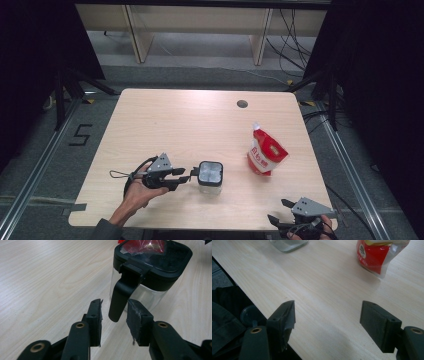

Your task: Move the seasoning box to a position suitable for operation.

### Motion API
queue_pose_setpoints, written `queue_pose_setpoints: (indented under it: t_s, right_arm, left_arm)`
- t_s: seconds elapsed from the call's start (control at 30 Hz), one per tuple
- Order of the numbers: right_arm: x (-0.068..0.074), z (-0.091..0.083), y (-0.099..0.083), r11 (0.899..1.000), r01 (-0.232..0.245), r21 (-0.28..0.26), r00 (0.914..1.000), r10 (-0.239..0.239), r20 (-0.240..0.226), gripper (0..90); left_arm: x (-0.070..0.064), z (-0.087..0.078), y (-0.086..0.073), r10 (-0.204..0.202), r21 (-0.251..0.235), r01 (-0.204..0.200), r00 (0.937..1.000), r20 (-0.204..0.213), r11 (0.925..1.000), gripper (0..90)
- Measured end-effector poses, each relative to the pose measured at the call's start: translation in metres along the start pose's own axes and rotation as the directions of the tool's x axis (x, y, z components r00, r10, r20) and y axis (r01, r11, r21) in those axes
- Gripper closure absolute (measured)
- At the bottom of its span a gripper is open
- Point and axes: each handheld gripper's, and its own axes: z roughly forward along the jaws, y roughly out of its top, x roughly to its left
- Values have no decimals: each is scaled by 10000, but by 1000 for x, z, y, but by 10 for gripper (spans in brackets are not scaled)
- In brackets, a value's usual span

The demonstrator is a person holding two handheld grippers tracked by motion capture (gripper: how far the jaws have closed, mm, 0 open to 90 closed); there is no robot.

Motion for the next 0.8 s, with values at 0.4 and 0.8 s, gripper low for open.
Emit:
queue_pose_setpoints:
  t_s: [0.4,0.8]
  right_arm:
    - [2,0,0,9998,-153,120,9999,154,-71,294]
    - [1,-1,-1,9998,-127,136,9998,129,-118,294]
  left_arm:
    - [0,14,0,562,177,-564,9983,121,9983,605]
    - [-5,24,5,1326,209,-1337,9901,465,9908,726]
